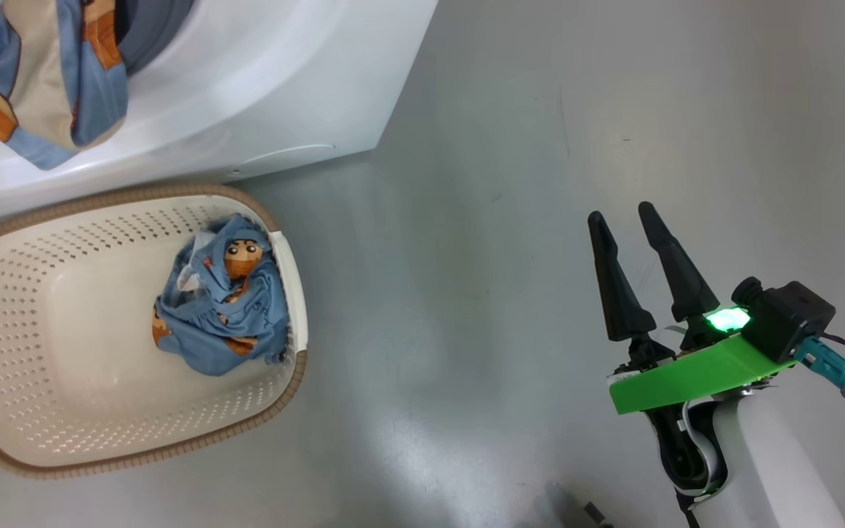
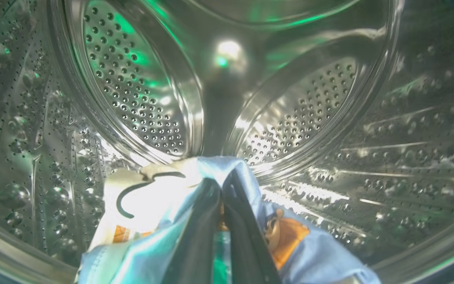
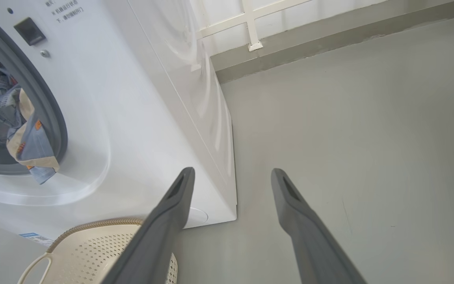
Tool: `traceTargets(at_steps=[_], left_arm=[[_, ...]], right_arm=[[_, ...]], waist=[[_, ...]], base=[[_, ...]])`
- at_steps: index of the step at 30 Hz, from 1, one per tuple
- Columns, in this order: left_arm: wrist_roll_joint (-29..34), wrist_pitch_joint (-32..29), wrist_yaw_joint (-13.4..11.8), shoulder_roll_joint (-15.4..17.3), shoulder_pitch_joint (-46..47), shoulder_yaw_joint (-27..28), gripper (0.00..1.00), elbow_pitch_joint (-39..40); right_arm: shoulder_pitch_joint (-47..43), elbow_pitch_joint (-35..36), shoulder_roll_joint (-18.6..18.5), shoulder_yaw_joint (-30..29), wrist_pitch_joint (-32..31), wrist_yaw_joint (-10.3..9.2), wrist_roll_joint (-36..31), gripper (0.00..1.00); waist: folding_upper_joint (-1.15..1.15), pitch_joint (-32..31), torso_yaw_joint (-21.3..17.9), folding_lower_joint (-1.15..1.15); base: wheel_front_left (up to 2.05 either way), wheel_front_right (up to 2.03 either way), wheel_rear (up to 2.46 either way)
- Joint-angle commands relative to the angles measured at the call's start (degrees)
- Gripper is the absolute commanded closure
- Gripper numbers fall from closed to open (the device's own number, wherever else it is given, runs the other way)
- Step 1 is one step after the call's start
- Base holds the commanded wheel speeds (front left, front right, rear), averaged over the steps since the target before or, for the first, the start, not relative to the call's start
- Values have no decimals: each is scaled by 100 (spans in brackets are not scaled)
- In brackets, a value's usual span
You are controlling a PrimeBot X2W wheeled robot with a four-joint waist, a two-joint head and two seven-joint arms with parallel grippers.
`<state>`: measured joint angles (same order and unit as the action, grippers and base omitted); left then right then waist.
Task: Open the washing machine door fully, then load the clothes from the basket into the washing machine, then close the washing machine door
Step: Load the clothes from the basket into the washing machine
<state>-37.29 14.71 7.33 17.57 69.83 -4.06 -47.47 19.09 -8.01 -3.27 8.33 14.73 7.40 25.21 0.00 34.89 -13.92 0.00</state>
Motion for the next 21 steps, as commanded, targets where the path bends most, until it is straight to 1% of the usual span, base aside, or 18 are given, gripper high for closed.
traceTargets(at_steps=[1,12,13,14,15,18,21], left_arm=[[121,29,15,278,-16,72,100,18],[508,29,15,356,152,322,100,-112],[554,29,15,347,143,365,67,-106],[609,29,15,338,124,395,20,-115],[661,29,15,328,107,418,0,-137],[769,29,15,285,82,516,0,-184],[869,29,15,249,54,497,0,-193]], right_arm=[[-79,141,38,147,27,9,49,0],[-49,161,38,221,27,9,85,0],[-47,160,38,224,27,9,89,0],[-47,159,38,225,27,9,92,0],[-47,160,38,224,27,9,97,0],[-47,162,39,214,27,9,110,0],[-43,161,39,209,27,9,113,0]], waist=[[0,9,-10,0],[0,84,-71,0],[0,86,-78,0],[0,86,-83,0],[0,88,-87,0],[0,95,-83,0],[0,94,-65,0]], base=[[0,0,0],[0,0,0],[0,0,0],[0,0,0],[0,0,0],[0,0,0],[0,0,0]])
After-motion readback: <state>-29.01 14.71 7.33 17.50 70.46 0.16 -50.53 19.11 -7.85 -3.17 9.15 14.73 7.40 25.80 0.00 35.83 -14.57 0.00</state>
